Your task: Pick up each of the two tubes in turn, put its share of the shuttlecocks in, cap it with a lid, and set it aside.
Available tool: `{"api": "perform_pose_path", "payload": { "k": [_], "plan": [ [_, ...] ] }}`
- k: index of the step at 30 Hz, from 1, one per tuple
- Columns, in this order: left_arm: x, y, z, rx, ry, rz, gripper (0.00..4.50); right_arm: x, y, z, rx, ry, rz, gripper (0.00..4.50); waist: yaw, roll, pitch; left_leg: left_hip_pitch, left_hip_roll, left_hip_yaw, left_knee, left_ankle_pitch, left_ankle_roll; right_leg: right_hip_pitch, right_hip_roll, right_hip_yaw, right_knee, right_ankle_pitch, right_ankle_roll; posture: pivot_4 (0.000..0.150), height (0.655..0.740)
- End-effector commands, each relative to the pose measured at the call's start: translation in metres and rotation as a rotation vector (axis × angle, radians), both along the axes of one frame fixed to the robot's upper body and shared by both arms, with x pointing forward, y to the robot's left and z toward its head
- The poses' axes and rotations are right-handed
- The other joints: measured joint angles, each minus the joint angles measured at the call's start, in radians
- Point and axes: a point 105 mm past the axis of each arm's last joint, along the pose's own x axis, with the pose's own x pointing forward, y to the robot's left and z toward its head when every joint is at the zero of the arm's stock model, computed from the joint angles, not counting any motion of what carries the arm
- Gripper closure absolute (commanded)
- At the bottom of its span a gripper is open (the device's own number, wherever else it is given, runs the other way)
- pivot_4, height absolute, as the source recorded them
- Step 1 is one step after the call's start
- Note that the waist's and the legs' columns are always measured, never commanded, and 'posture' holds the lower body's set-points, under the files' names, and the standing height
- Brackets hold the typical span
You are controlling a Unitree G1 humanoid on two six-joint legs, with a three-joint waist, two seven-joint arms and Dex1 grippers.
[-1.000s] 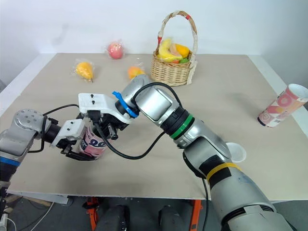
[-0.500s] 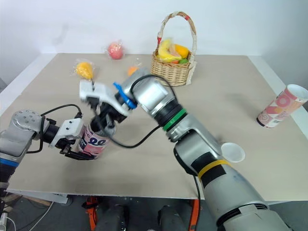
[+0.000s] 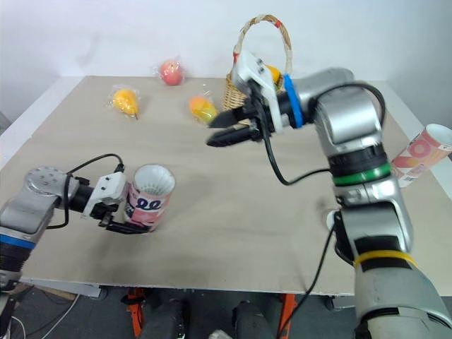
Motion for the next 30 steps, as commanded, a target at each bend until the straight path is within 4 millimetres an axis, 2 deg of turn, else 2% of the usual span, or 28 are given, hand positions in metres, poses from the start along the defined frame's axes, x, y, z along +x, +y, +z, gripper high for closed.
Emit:
{"api": "perform_pose_path", "payload": {
  "k": [1, 2, 3, 6, 11, 14, 17, 20, 23, 30],
  "plan": [
    [-0.004, -0.022, 0.042, -0.181, -0.116, -0.054, 1.29, -0.019, -0.033, 0.009, -0.006, -0.125, -0.037, 0.52, 0.0, 0.0, 0.003, 0.0, 0.0, -0.001, 0.0, 0.0, 0.0, 0.0, 0.0, 0.0, 0.0, 0.0, 0.0, 0.15, 0.74],
    [-0.005, -0.027, 0.046, -0.211, -0.119, -0.062, 1.29, -0.025, -0.038, 0.007, 0.0, -0.1, -0.038, 0.07, 0.0, 0.001, 0.003, -0.001, 0.0, -0.001, -0.001, 0.0, 0.0, 0.0, 0.0, 0.0, 0.0, 0.0, 0.0, 0.15, 0.74],
    [-0.007, -0.036, 0.051, -0.267, -0.121, -0.081, 1.29, -0.034, -0.05, 0.004, 0.005, -0.042, -0.047, 0.02, 0.0, 0.002, 0.004, -0.001, 0.0, -0.001, -0.001, 0.0, 0.001, 0.0, 0.0, 0.0, -0.001, 0.0, 0.0, 0.15, 0.74],
    [-0.009, -0.06, 0.057, -0.393, -0.123, -0.127, 1.29, -0.027, -0.103, -0.031, -0.149, 0.027, -0.269, 0.02, 0.002, 0.002, 0.005, -0.001, -0.001, -0.002, -0.002, -0.001, 0.002, 0.002, 0.0, 0.0, -0.004, -0.001, 0.001, 0.15, 0.74],
    [-0.003, -0.097, 0.037, -0.47, -0.119, -0.138, 1.29, -0.02, -0.172, -0.067, -0.3, 0.13, -0.501, 0.02, -0.008, 0.002, 0.005, 0.002, -0.003, 0.003, 0.0, -0.001, 0.001, 0.004, 0.0, 0.003, -0.006, 0.002, 0.003, 0.15, 0.74],
    [0.001, -0.114, 0.025, -0.495, -0.088, -0.145, 1.29, -0.023, -0.2, -0.087, -0.364, 0.201, -0.57, 0.02, -0.009, 0.002, 0.005, 0.003, -0.003, 0.003, 0.0, 0.001, 0.0, 0.004, 0.001, 0.004, -0.006, 0.003, 0.004, 0.15, 0.74],
    [0.006, -0.124, 0.01, -0.473, -0.072, -0.152, 1.29, -0.02, -0.215, -0.1, -0.369, 0.255, -0.622, 0.02, -0.012, 0.002, 0.005, 0.004, -0.002, 0.003, 0.0, 0.001, 0.0, 0.005, 0.004, 0.005, -0.006, 0.004, 0.003, 0.15, 0.74],
    [0.008, -0.127, -0.007, -0.429, -0.061, -0.159, 1.29, -0.019, -0.224, -0.112, -0.375, 0.295, -0.653, 0.02, -0.014, 0.003, 0.005, 0.004, -0.001, 0.004, 0.0, 0.002, 0.0, 0.005, 0.006, 0.008, -0.006, 0.004, 0.004, 0.15, 0.74],
    [0.01, -0.125, -0.026, -0.386, -0.066, -0.154, 1.29, -0.018, -0.232, -0.123, -0.384, 0.328, -0.683, 0.02, -0.015, 0.003, 0.005, 0.004, 0.0, 0.003, -0.001, 0.002, 0.0, 0.004, 0.008, 0.01, -0.006, 0.004, 0.004, 0.15, 0.74],
    [0.01, -0.114, -0.053, -0.382, -0.055, -0.112, 1.29, -0.016, -0.237, -0.136, -0.429, 0.362, -0.68, 0.02, -0.015, 0.003, 0.004, 0.005, -0.001, 0.004, 0.0, 0.002, 0.0, 0.006, 0.008, 0.011, -0.006, 0.005, 0.005, 0.15, 0.74]
  ]
}}
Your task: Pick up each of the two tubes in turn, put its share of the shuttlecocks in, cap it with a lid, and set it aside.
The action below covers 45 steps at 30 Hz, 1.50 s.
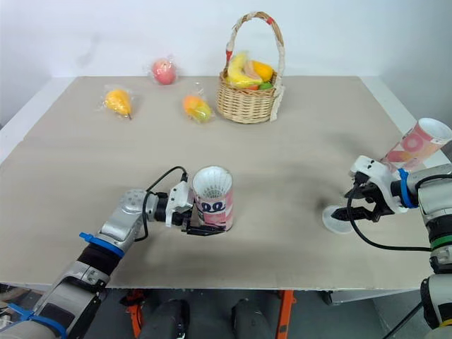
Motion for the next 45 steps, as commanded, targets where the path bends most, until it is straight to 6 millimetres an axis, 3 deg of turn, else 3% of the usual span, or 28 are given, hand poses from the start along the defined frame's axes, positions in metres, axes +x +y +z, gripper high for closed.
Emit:
{"api": "perform_pose_path", "payload": {
  "k": [1, 2, 5, 11, 13, 17, 19, 22, 25, 28, 30, 35, 40, 45],
  "plan": [
    [-0.002, 0.007, -0.014, 0.0, 0.02, 0.023, 1.29, 0.0, -0.004, -0.001, -0.029, 0.014, 0.01, 0.02, 0.0, 0.0, 0.0, 0.001, 0.0, 0.0, 0.0, 0.0, 0.0, 0.001, 0.0, 0.0, 0.0, 0.0, 0.0, 0.15, 0.74],
    [-0.002, 0.007, -0.016, -0.011, 0.02, 0.03, 1.29, -0.001, -0.004, -0.002, -0.032, 0.019, 0.015, 0.02, 0.0, 0.0, 0.0, 0.003, 0.0, 0.0, 0.0, 0.0, 0.0, 0.003, 0.0, 0.0, 0.0, 0.0, 0.0, 0.15, 0.74],
    [-0.003, 0.007, -0.02, -0.034, 0.036, 0.044, 1.29, -0.002, -0.002, -0.004, -0.044, 0.031, 0.049, 0.88, 0.0, 0.0, 0.0, 0.007, 0.0, 0.0, 0.0, 0.0, 0.0, 0.007, 0.0, 0.0, 0.0, 0.0, 0.0, 0.15, 0.74],
    [-0.004, 0.007, -0.027, -0.039, 0.059, 0.057, 1.29, -0.007, 0.007, -0.007, -0.091, 0.044, 0.155, 3.72, -0.001, 0.0, -0.001, 0.012, 0.0, 0.0, -0.001, 0.0, 0.0, 0.013, 0.001, 0.0, 0.0, -0.001, 0.0, 0.15, 0.74],
    [-0.003, 0.008, -0.027, -0.034, 0.059, 0.06, 1.29, -0.007, 0.012, -0.005, -0.094, 0.037, 0.185, 4.44, -0.001, 0.0, -0.001, 0.012, 0.001, -0.001, -0.001, 0.0, 0.0, 0.013, 0.001, 0.0, 0.0, -0.001, 0.0, 0.15, 0.74],
    [0.001, 0.008, -0.025, -0.032, 0.054, 0.071, 1.29, -0.002, 0.029, 0.007, -0.088, -0.015, 0.253, 4.44, -0.002, 0.001, -0.001, 0.013, 0.001, 0.0, -0.001, 0.0, 0.0, 0.014, 0.001, 0.0, 0.0, -0.001, 0.0, 0.15, 0.74],
    [0.003, 0.007, -0.022, -0.034, 0.068, 0.07, 1.29, 0.009, 0.054, 0.032, -0.021, -0.11, 0.298, 4.44, -0.007, 0.001, -0.001, 0.014, 0.001, 0.0, -0.001, 0.0, 0.0, 0.014, 0.001, 0.0, 0.0, 0.0, 0.001, 0.15, 0.74],
    [-0.001, 0.006, -0.026, 0.0, 0.096, 0.04, 1.29, 0.012, 0.104, 0.082, 0.13, -0.245, 0.437, 4.44, -0.011, 0.003, -0.001, 0.014, 0.001, 0.0, -0.001, 0.001, -0.001, 0.013, 0.003, 0.002, 0.0, 0.001, 0.004, 0.15, 0.74],
    [-0.008, 0.009, -0.039, 0.083, 0.132, -0.004, 1.29, -0.008, 0.167, 0.139, 0.264, -0.367, 0.682, 4.44, -0.012, 0.005, -0.002, 0.013, 0.002, -0.001, -0.001, 0.002, -0.002, 0.012, 0.003, 0.002, 0.0, 0.001, 0.005, 0.15, 0.74],
    [-0.011, 0.012, -0.047, 0.133, 0.176, -0.024, 1.29, -0.033, 0.213, 0.164, 0.278, -0.422, 0.896, 4.44, -0.011, 0.004, -0.003, 0.013, 0.003, -0.004, -0.002, 0.002, -0.002, 0.012, 0.004, 0.0, 0.0, 0.0, 0.003, 0.15, 0.74],
    [-0.01, 0.012, -0.048, 0.151, 0.178, -0.028, 1.29, -0.04, 0.235, 0.161, 0.225, -0.433, 0.998, 4.44, -0.007, -0.003, -0.007, 0.013, 0.004, -0.007, -0.003, 0.001, -0.004, 0.013, 0.005, -0.005, 0.0, -0.003, -0.002, 0.15, 0.74],
    [-0.007, 0.012, -0.044, 0.154, 0.183, -0.033, 1.29, -0.024, 0.271, 0.134, 0.032, -0.445, 1.08, 4.44, -0.008, -0.004, -0.008, 0.012, 0.003, -0.008, -0.003, -0.002, -0.006, 0.013, 0.004, -0.007, 0.0, -0.004, -0.006, 0.15, 0.74],
    [-0.006, 0.016, -0.043, 0.167, 0.181, -0.028, 1.29, -0.01, 0.287, 0.128, -0.078, -0.481, 1.112, 4.44, -0.008, -0.003, -0.008, 0.012, 0.004, -0.01, -0.003, -0.001, -0.006, 0.013, 0.005, -0.008, 0.0, -0.004, -0.006, 0.15, 0.74],
    [-0.006, 0.02, -0.044, 0.175, 0.187, -0.017, 1.29, -0.007, 0.29, 0.129, -0.125, -0.508, 1.145, 4.44, -0.01, -0.003, -0.008, 0.013, 0.004, -0.01, -0.003, -0.001, -0.006, 0.014, 0.005, -0.008, 0.001, -0.003, -0.008, 0.15, 0.74]
  ]
}}
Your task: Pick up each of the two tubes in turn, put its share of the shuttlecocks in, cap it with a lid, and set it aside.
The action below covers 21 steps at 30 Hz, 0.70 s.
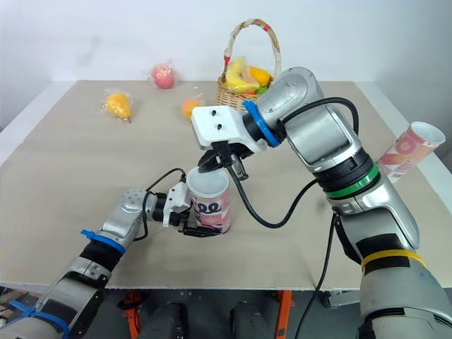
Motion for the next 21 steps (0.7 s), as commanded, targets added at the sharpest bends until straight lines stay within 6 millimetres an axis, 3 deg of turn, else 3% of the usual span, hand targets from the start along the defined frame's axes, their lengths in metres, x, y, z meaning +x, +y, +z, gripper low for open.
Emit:
{"api": "perform_pose_path", "payload": {
  "k": [1, 9, 14, 21],
  "plan": [
    [-0.009, 0.014, -0.035, 0.13, 0.106, 0.012, 1.29, 0.003, 0.001, 0.007, -0.02, -0.061, 0.0, 4.44, -0.001, 0.0, 0.0, 0.001, 0.0, 0.0, 0.0, 0.0, 0.0, 0.0, 0.0, 0.0, 0.0, 0.0, -0.001, 0.15, 0.74],
    [-0.009, 0.017, -0.036, 0.132, 0.108, 0.02, 1.29, -0.011, -0.006, 0.004, -0.081, -0.115, 0.069, 4.44, 0.0, 0.0, 0.0, 0.001, 0.003, -0.001, 0.0, 0.0, 0.0, 0.0, 0.003, -0.001, 0.0, 0.001, -0.003, 0.15, 0.74],
    [-0.007, 0.018, -0.035, 0.133, 0.108, 0.024, 1.29, -0.01, -0.004, 0.001, -0.128, -0.244, 0.095, 4.44, 0.0, 0.0, 0.0, 0.001, 0.003, -0.001, -0.001, 0.0, 0.0, 0.0, 0.003, -0.001, 0.0, 0.001, -0.004, 0.15, 0.74],
    [-0.006, 0.02, -0.033, 0.136, 0.11, 0.031, 1.29, -0.014, -0.004, 0.0, -0.158, -0.286, 0.151, 4.44, -0.001, 0.0, 0.0, 0.002, 0.005, -0.001, -0.001, 0.0, 0.0, 0.0, 0.005, -0.001, 0.0, 0.001, -0.004, 0.15, 0.74]
  ]
}}
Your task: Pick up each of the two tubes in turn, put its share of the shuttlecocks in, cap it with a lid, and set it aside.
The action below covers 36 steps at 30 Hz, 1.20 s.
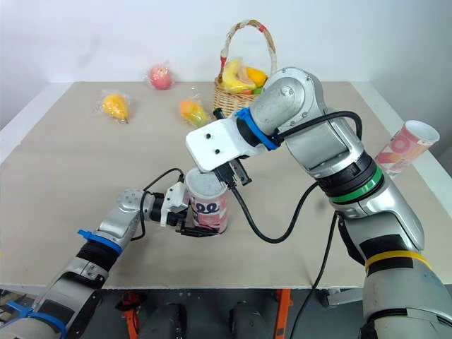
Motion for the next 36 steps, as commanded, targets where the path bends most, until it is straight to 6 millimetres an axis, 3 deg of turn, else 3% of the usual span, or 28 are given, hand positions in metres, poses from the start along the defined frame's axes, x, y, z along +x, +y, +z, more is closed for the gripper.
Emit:
{"api": "perform_pose_path", "payload": {
  "k": [1, 8, 12, 13, 15, 16, 17, 18, 27, 29, 31, 34, 36],
  "plan": [
    [-0.005, 0.017, -0.033, 0.122, 0.117, 0.033, 1.29, -0.003, -0.004, -0.003, -0.049, -0.027, 0.02, 4.44, 0.0, 0.0, 0.0, 0.0, 0.0, 0.0, 0.0, 0.0, 0.0, 0.0, 0.0, 0.0, 0.0, 0.0, 0.0, 0.15, 0.74],
    [-0.003, 0.02, -0.031, 0.121, 0.112, 0.044, 1.29, -0.004, -0.01, -0.024, -0.091, 0.065, 0.008, 4.44, 0.0, 0.0, 0.0, 0.001, 0.002, 0.0, 0.0, 0.0, 0.0, 0.001, 0.002, 0.0, 0.0, 0.0, -0.001, 0.15, 0.74],
    [-0.002, 0.021, -0.029, 0.119, 0.112, 0.05, 1.29, 0.003, -0.004, -0.034, -0.043, 0.109, -0.033, 3.52, 0.0, 0.0, -0.001, 0.004, 0.003, 0.001, -0.001, 0.0, 0.0, 0.002, 0.002, 0.0, 0.0, -0.001, -0.001, 0.15, 0.74],
    [-0.003, 0.021, -0.029, 0.118, 0.113, 0.051, 1.29, 0.006, -0.002, -0.035, -0.033, 0.11, -0.044, 2.88, 0.0, -0.001, -0.001, 0.006, 0.004, 0.003, -0.003, 0.0, 0.0, 0.003, 0.002, 0.0, 0.0, -0.001, -0.001, 0.15, 0.74],
    [-0.003, 0.022, -0.029, 0.118, 0.116, 0.053, 1.29, 0.011, 0.001, -0.032, 0.007, 0.128, -0.077, 2.2, -0.001, -0.002, -0.003, 0.011, 0.006, 0.006, -0.006, 0.0, 0.0, 0.005, 0.002, 0.001, 0.0, -0.002, -0.001, 0.15, 0.74],
    [-0.004, 0.022, -0.029, 0.117, 0.119, 0.054, 1.29, 0.012, 0.002, -0.027, 0.028, 0.14, -0.093, 1.57, -0.001, -0.003, -0.004, 0.014, 0.007, 0.007, -0.008, 0.0, 0.0, 0.006, 0.003, 0.001, 0.0, -0.002, -0.002, 0.15, 0.74],
    [-0.004, 0.022, -0.03, 0.117, 0.122, 0.054, 1.29, 0.013, 0.003, -0.023, 0.048, 0.16, -0.108, 1.41, -0.001, -0.003, -0.004, 0.016, 0.007, 0.007, -0.009, 0.001, -0.001, 0.007, 0.004, 0.001, 0.0, -0.002, -0.003, 0.15, 0.74],
    [-0.004, 0.022, -0.03, 0.116, 0.123, 0.055, 1.29, 0.013, 0.004, -0.017, 0.069, 0.174, -0.112, 0.96, -0.001, -0.003, -0.005, 0.016, 0.008, 0.007, -0.01, 0.001, -0.001, 0.007, 0.005, 0.001, 0.0, -0.002, -0.004, 0.15, 0.74],
    [-0.002, 0.02, -0.029, 0.107, 0.12, 0.062, 1.29, 0.003, -0.005, 0.038, 0.283, 0.381, -0.101, 0.96, 0.001, -0.002, -0.004, 0.013, 0.011, 0.005, -0.014, 0.001, -0.001, 0.002, 0.01, 0.002, 0.0, -0.003, -0.009, 0.15, 0.74],
    [-0.002, 0.019, -0.029, 0.105, 0.119, 0.063, 1.29, -0.002, -0.008, 0.037, 0.285, 0.421, -0.09, 1.66, 0.001, -0.002, -0.004, 0.012, 0.01, 0.006, -0.014, 0.001, -0.001, 0.002, 0.01, 0.004, 0.0, -0.003, -0.01, 0.15, 0.74],
    [-0.002, 0.019, -0.029, 0.104, 0.118, 0.064, 1.29, -0.008, -0.012, 0.024, 0.238, 0.434, -0.073, 2.33, 0.0, -0.002, -0.004, 0.012, 0.01, 0.005, -0.014, 0.001, -0.001, 0.002, 0.01, 0.004, 0.0, -0.003, -0.009, 0.15, 0.74],
    [-0.003, 0.018, -0.03, 0.104, 0.118, 0.063, 1.29, -0.014, -0.011, 0.016, 0.206, 0.446, -0.049, 3.68, 0.0, -0.001, -0.004, 0.012, 0.01, 0.006, -0.014, 0.001, -0.001, 0.002, 0.01, 0.004, 0.0, -0.005, -0.006, 0.15, 0.74],
    [-0.003, 0.018, -0.03, 0.104, 0.117, 0.063, 1.29, -0.016, -0.01, 0.014, 0.196, 0.448, -0.035, 4.23, 0.0, 0.0, -0.003, 0.012, 0.01, 0.006, -0.014, 0.001, -0.001, 0.001, 0.01, 0.004, 0.0, -0.004, -0.006, 0.15, 0.74]
  ]
}}
